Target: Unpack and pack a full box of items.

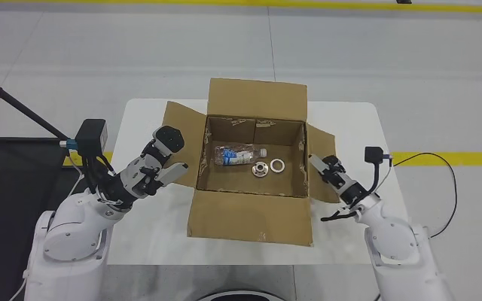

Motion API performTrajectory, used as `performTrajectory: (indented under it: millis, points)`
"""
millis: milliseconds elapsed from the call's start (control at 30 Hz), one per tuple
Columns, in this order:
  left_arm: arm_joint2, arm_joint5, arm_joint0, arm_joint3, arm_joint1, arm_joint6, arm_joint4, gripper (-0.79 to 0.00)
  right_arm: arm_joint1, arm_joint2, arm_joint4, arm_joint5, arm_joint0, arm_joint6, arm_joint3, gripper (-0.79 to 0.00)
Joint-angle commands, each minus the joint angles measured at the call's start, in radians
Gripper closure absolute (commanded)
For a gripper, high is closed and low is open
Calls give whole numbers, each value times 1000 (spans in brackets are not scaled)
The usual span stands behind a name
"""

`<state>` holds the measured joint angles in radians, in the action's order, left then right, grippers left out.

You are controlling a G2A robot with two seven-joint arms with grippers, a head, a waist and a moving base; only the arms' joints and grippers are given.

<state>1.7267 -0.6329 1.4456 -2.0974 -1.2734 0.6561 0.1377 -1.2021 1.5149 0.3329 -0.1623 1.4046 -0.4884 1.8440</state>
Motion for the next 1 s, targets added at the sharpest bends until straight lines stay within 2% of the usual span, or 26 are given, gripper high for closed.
performTrajectory:
  millis: [0,800,967]
  points:
    - [0,0,0,0,0,0,0,-785,0,-10,-1,0,-1,-1,-1,-785]
    - [0,0,0,0,0,0,0,-785,-7,-143,24,14,-109,-12,-54,-785]
    - [2,8,1,-1,0,-11,1,-785,-6,-142,46,23,-128,1,-20,-785]
